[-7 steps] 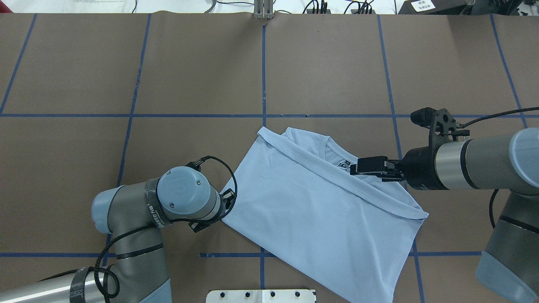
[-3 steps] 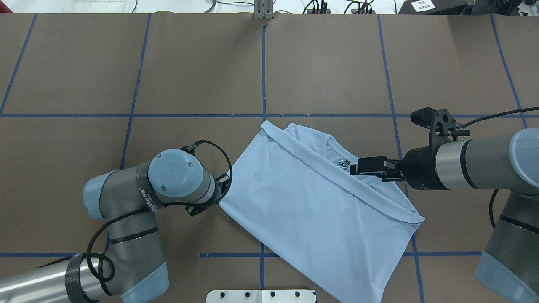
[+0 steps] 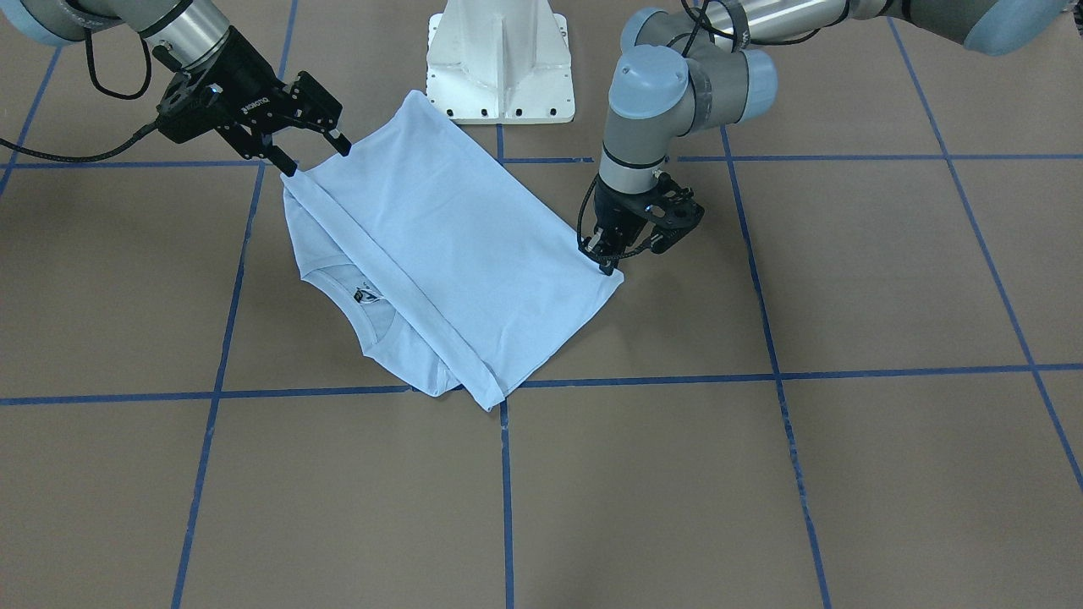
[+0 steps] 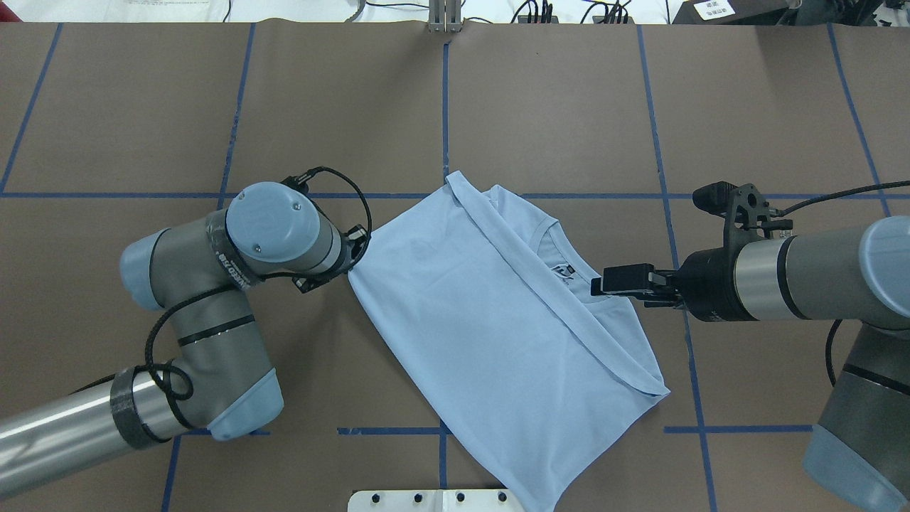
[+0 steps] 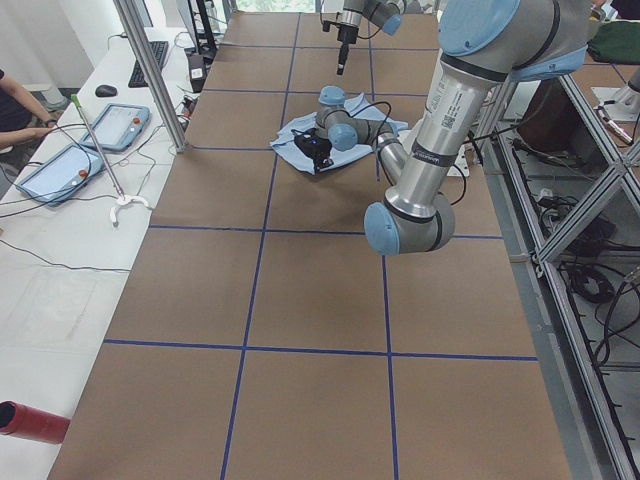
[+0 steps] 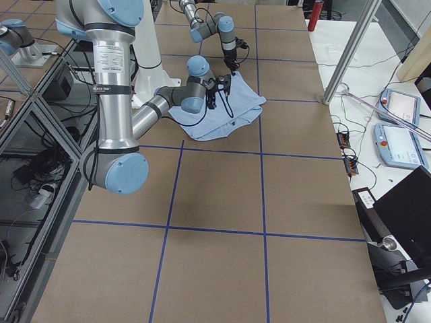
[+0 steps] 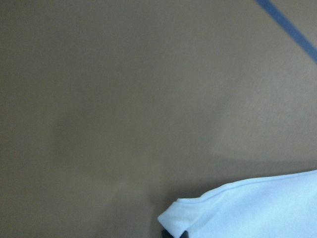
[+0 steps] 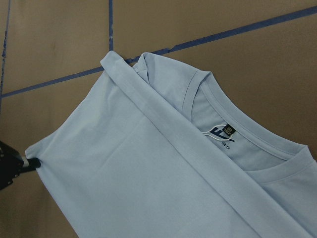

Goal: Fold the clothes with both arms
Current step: 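Pull the grasped corner away from the robot with the left gripper, straightening the shirt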

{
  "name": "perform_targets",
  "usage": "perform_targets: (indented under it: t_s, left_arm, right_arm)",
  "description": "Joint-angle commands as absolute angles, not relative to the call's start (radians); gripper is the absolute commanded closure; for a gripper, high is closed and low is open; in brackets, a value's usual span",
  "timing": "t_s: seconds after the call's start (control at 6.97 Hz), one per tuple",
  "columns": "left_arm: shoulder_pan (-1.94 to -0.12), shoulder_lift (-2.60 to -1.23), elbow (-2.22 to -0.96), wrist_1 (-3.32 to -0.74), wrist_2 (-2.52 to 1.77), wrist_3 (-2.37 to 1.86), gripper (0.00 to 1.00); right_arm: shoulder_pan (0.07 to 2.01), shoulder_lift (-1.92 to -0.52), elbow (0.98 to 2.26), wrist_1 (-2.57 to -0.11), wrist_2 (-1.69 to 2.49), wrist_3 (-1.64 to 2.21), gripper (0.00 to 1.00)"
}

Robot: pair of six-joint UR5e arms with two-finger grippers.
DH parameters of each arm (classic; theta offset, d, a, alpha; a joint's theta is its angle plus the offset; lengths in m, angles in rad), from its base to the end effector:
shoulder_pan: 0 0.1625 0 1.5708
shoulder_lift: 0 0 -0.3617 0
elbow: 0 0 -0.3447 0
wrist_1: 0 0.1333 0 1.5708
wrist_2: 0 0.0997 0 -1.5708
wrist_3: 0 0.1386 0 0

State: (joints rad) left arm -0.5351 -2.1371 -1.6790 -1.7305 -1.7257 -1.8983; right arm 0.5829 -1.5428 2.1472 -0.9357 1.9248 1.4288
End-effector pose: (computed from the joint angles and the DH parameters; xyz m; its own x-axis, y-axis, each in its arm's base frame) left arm 0.4863 -0.4184 0.2706 0.4167 -0.6165 -0.6681 0.5698 0.7497 -0.3364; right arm -0.3280 -0.3184 0.2762 0.3032 0.0409 0.9521 -0.2018 0.9792 0.0222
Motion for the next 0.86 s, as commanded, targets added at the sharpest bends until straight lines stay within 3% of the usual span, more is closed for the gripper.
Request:
perform_targets:
  t_s: [0.0, 0.72]
  left_arm:
    - [-0.641, -2.221, -1.492, -1.887, -1.700, -1.751, 1.00]
    - [-0.709, -2.468, -0.999, -2.289, -1.551, -1.522, 1.00]
  right_arm:
    - [0.586, -1.522, 2.134, -0.936, 1.924, 1.428, 0.00]
    - [0.586, -1.505, 2.095, -0.934, 1.908, 1.430, 0.00]
